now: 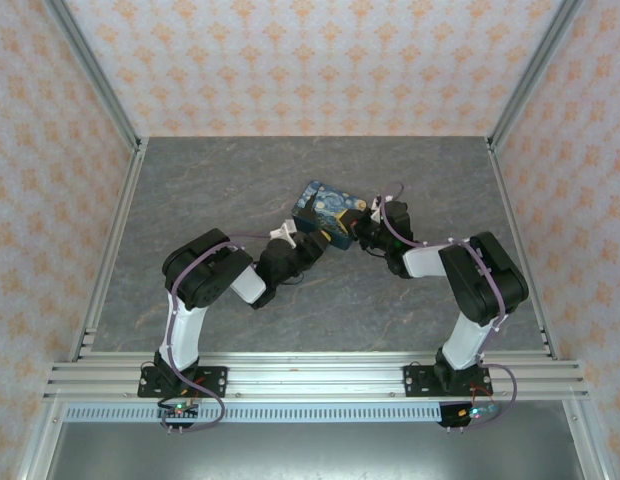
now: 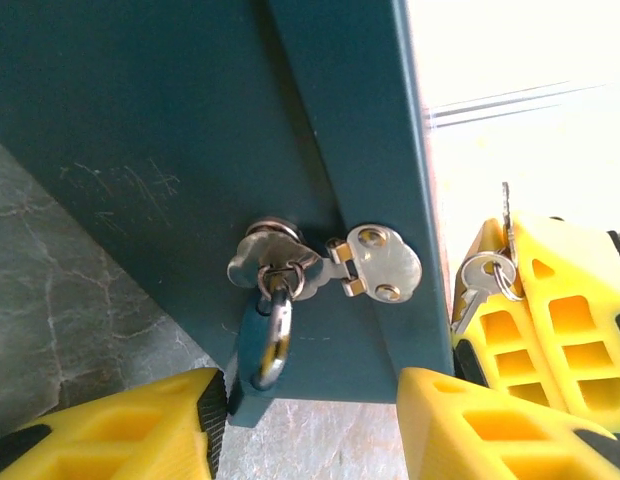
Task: Unlock a padlock with a key
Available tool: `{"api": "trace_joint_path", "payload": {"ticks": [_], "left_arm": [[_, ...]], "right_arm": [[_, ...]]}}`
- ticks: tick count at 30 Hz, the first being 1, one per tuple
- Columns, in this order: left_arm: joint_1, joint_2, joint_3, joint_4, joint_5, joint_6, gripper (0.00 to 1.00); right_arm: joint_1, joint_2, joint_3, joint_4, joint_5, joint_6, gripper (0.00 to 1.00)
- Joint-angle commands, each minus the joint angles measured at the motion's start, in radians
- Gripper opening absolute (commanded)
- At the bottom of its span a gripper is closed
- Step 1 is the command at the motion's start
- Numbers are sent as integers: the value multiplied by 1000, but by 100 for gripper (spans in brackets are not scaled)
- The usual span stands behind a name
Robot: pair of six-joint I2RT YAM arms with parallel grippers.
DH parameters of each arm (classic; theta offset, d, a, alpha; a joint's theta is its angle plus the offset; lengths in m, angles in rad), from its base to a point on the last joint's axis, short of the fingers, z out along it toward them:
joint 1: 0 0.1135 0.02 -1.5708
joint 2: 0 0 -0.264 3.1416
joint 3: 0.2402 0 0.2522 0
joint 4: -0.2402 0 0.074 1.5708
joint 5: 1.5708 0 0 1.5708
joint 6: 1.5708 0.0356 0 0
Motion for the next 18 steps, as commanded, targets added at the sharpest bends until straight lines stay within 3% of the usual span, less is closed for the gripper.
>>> {"api": "trace_joint_path", "payload": {"ticks": [1,18], "left_arm": [[-3,26,32,42,-41,-12,48],[-3,41,27,-91,-114,9,39]], "right_arm": [[-1,30,-4,-17,-3,4,0],[0,27,-1,-18,-2,9,0]]}}
